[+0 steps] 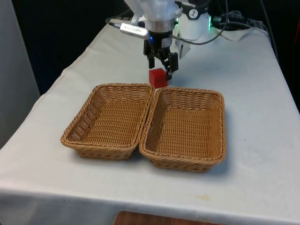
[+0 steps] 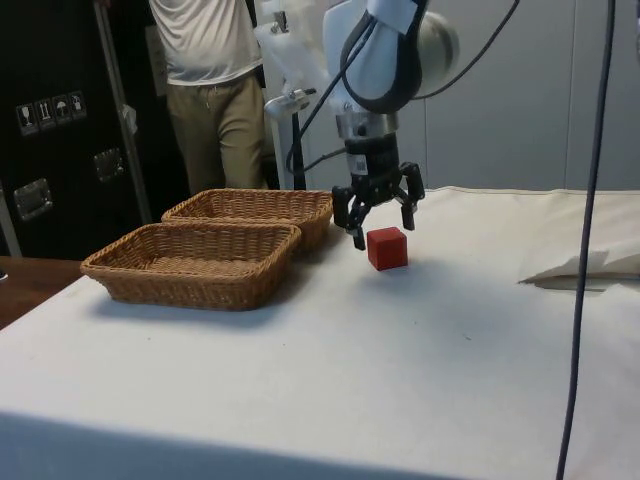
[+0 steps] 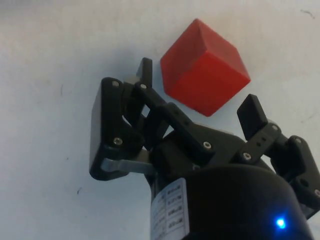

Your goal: Pick up the red cube and place it into the right basket.

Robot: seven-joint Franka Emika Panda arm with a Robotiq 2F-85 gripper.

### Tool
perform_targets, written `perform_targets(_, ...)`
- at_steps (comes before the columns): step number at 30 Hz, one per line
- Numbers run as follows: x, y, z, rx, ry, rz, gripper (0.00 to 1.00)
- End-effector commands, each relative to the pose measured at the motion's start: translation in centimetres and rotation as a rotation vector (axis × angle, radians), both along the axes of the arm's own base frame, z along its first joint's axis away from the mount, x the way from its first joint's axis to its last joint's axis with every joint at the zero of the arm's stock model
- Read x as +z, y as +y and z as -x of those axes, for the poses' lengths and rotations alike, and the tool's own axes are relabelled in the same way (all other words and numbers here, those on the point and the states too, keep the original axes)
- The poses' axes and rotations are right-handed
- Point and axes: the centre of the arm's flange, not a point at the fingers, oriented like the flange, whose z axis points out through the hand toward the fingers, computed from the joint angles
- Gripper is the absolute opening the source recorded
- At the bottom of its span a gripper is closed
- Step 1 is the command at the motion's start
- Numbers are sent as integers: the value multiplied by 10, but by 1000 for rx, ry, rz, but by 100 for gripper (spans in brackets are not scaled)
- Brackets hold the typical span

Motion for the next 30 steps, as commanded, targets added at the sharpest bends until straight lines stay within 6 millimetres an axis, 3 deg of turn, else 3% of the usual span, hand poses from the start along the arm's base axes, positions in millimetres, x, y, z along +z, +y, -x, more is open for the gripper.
perform_targets(1, 0, -3, 1, -7, -8, -8, 100)
perform_targets(10, -4, -15, 4, -37, 1, 1, 100)
perform_targets(30, -17, -18, 0, -113, -13, 7, 100)
